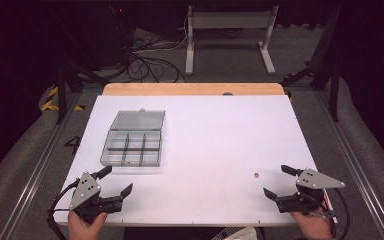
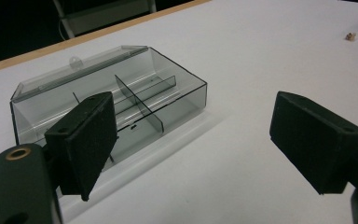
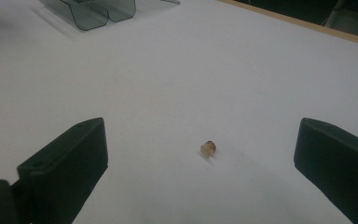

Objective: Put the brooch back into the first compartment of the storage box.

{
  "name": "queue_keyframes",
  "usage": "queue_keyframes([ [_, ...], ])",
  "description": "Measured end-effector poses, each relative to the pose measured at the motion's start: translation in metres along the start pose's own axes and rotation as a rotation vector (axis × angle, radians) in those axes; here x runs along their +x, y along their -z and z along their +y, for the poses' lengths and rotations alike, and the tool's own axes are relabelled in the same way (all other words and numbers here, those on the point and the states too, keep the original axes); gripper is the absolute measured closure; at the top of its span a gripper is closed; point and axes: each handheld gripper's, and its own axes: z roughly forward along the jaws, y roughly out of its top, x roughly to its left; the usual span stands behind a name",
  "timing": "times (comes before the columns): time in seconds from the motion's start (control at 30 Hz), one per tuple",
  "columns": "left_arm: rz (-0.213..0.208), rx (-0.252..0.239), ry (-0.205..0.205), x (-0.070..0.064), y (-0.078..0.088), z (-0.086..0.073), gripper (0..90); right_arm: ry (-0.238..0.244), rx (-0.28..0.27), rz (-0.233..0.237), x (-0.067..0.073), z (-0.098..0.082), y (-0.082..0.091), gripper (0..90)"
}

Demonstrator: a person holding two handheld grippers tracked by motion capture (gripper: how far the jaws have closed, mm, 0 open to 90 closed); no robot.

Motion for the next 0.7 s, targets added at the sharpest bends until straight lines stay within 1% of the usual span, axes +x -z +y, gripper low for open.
queue_keyframes([
  [0.13,-0.001,0.006,-0.014,-0.002,-0.001,0.003,15.9,-0.002,0.001,0.003,0.000,0.000,0.000,3.5],
  [0.27,-0.011,0.006,-0.018,-0.003,-0.002,0.008,16.1,-0.004,0.003,0.003,0.001,0.000,0.000,3.5],
  [0.3,-0.013,0.005,-0.011,-0.004,-0.003,0.009,16.2,-0.004,0.003,0.004,0.001,0.000,-0.001,3.6],
  [0.33,-0.013,0.005,-0.016,-0.004,-0.003,0.010,16.2,-0.004,0.003,0.004,0.001,0.000,-0.001,3.6],
  [0.5,-0.032,0.008,-0.024,-0.007,-0.008,0.018,16.2,-0.005,0.004,0.004,0.001,0.000,-0.001,3.5],
  [0.7,-0.065,0.006,-0.020,-0.012,-0.017,0.029,16.4,-0.007,0.008,0.006,0.000,0.000,-0.001,3.6],
])
